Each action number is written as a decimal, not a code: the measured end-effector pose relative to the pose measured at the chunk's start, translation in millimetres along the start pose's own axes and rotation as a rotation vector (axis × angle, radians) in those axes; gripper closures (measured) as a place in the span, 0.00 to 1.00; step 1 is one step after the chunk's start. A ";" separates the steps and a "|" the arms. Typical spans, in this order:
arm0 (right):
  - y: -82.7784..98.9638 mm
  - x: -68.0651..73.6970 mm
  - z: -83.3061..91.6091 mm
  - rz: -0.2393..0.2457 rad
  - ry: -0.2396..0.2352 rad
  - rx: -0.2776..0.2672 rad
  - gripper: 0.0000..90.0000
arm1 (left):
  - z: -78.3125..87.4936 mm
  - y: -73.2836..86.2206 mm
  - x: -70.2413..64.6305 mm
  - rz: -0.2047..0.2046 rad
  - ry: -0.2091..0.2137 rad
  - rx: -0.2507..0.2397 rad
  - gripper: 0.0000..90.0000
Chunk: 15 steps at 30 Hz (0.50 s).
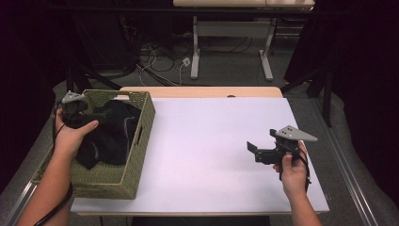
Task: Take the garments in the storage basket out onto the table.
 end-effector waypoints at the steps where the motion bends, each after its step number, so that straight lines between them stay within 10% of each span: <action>1: 0.1 -0.2 0.1 -0.001 0.000 0.000 0.00 | -1.3 2.6 0.9 -0.002 -0.002 0.010 0.01; 15: 1.3 -1.4 -1.4 -0.009 -0.006 0.009 0.00 | -19.2 24.9 3.2 -0.028 -0.008 0.099 0.01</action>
Point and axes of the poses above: each handheld gripper's, and its own axes: z roughly backward along the jaws, y roughly out of its underside, x roughly to its left, the point moved 2 cm from there along -z, roughly forward along the jaws, and after that the axes turned 15 degrees about -y, right-handed, at the moved point
